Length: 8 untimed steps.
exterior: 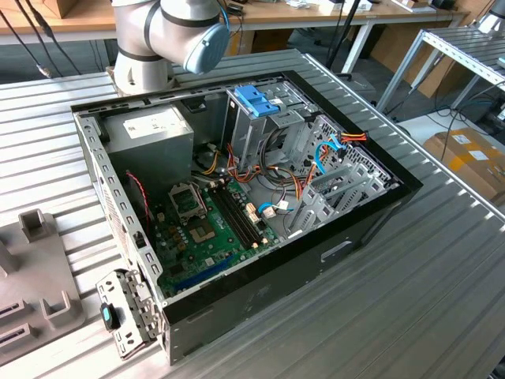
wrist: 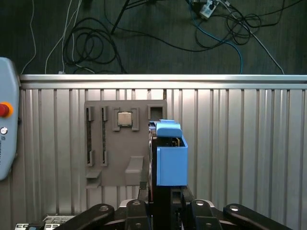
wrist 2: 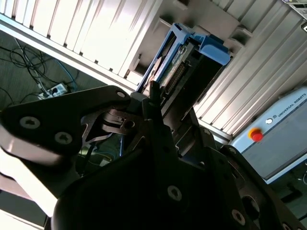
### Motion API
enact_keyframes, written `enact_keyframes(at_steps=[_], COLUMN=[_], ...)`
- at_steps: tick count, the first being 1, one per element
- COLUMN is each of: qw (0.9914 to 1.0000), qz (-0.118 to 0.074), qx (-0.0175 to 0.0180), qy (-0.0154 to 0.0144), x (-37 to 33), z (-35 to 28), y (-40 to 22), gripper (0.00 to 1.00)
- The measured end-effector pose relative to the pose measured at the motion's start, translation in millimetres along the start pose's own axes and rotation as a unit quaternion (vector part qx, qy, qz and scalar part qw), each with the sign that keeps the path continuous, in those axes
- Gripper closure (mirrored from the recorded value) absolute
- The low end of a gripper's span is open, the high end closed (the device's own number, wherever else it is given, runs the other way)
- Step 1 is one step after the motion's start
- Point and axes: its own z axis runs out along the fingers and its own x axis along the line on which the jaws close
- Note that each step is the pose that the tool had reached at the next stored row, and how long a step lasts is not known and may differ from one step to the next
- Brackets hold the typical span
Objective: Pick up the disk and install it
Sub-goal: 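Pick up the disk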
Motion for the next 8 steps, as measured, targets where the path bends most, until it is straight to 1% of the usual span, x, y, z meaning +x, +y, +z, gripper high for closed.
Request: enact_keyframes(at_steps=[5,7,8], qw=[1.00000,1.00000,1.00000], qz=[0.000,0.000,0.000], qx=[0.0000,0.0000,0.0000], qy=[0.0000,0.0000,0.0000], x=[0.0,0.0,0.0], z=[0.2,0.3,0.4], y=[-7.7,-13.0,-14.3], gripper=[0.65,0.65,0.65])
